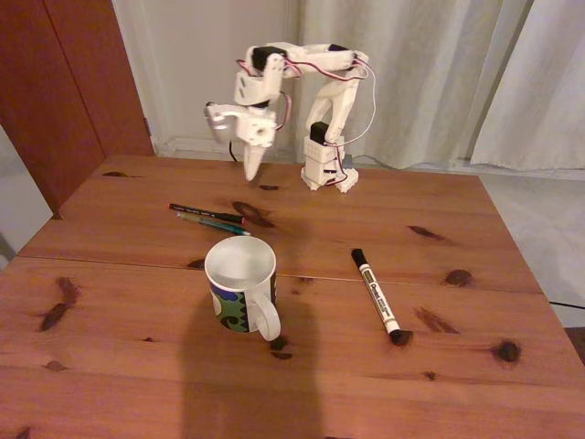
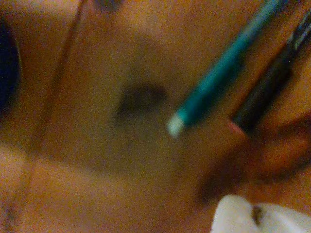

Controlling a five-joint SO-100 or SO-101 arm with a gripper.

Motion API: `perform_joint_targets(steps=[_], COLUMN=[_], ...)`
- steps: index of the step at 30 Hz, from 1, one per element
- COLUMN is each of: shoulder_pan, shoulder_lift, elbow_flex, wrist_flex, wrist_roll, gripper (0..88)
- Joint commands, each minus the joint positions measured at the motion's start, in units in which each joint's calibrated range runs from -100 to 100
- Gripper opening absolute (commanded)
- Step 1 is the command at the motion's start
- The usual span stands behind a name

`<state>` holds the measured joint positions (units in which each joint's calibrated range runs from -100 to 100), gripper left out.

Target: Clean up the desk and place the pens and markers into the cup

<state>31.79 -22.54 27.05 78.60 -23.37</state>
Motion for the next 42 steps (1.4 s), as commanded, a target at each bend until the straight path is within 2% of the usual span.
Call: perform_joint_targets(steps=[1,12,32,38,42], shoulder_pan=[0.6,4.0,6.7,7.2,7.2], shoulder_lift=[7.5,27.5,39.5,39.5,39.5], elbow_flex=[-11.3,-26.3,-26.8,-26.6,-26.5], wrist_flex=[-0.6,-0.2,-0.6,-0.6,-0.2], wrist_roll=[-3.9,-9.4,-8.8,-8.8,-8.8], gripper=[0.8,0.8,1.2,12.0,14.4])
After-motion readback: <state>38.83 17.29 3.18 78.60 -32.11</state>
